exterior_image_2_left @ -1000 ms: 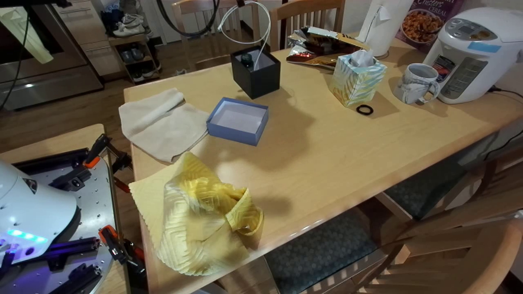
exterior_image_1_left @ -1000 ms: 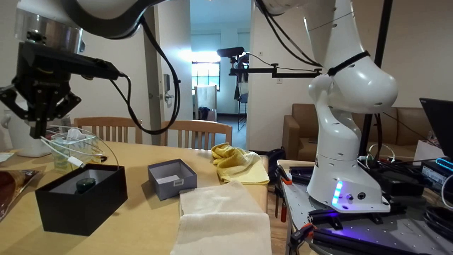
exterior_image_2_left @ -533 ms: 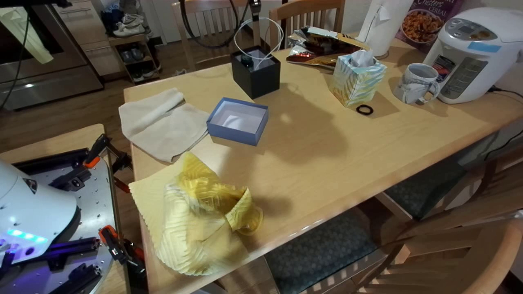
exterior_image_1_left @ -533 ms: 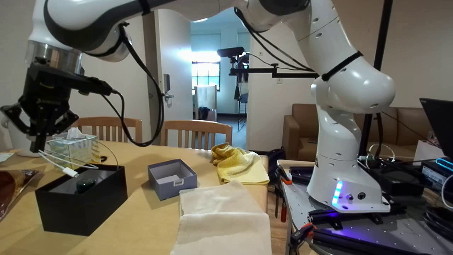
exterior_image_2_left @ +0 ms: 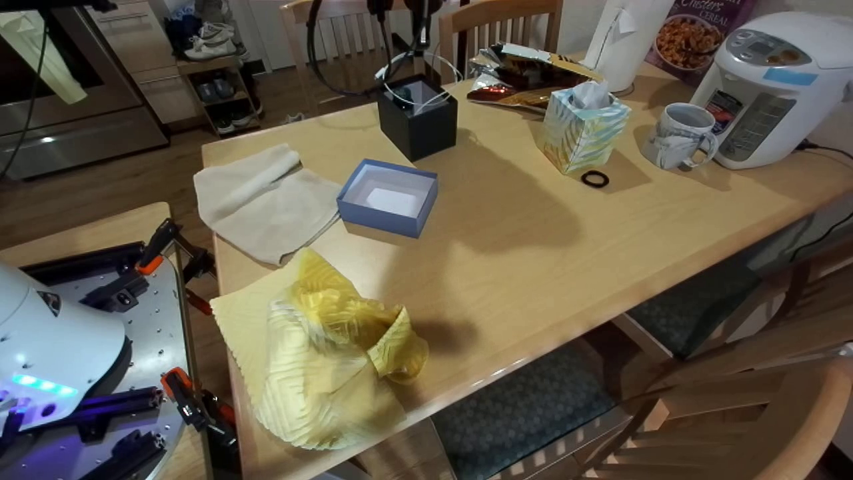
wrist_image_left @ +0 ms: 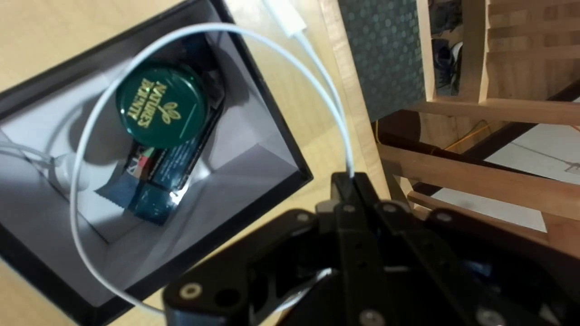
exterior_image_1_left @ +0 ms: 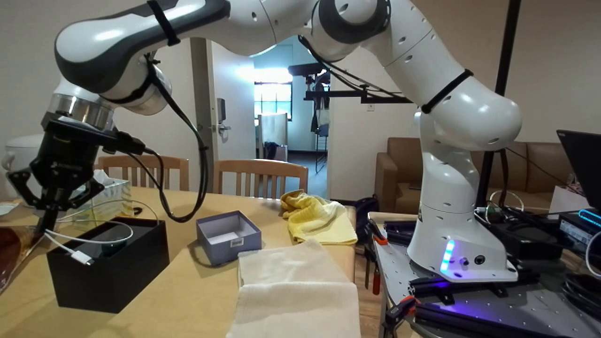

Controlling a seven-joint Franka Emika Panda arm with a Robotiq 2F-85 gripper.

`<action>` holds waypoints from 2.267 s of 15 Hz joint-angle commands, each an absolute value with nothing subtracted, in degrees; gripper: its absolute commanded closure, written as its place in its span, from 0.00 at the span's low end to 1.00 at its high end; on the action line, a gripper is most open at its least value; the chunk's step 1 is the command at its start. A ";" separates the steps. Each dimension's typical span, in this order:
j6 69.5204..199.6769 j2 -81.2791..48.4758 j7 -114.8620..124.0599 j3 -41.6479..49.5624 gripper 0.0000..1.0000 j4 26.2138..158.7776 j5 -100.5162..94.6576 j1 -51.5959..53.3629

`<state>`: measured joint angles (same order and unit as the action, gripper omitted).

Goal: Put the cable in the black box

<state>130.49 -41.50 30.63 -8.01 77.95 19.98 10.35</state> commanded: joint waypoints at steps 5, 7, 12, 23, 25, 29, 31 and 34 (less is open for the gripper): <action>133.18 -40.05 18.10 -16.78 0.99 81.96 42.00 1.77; 133.41 -39.57 14.12 -17.79 0.99 82.97 49.14 0.18; 131.20 -38.95 8.91 -15.59 0.99 84.73 61.68 -0.21; 128.91 -38.79 26.96 -2.40 0.99 91.37 43.44 8.48; 128.30 -38.90 29.07 -2.02 0.99 90.96 40.52 9.01; 128.23 -39.04 32.04 -2.30 0.71 90.72 37.09 9.29; 128.19 -39.08 33.62 -2.11 0.60 90.48 35.51 9.66; 128.73 -38.75 36.22 -1.95 0.40 90.73 32.94 10.03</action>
<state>129.71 -40.17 32.61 -2.70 89.52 36.11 9.38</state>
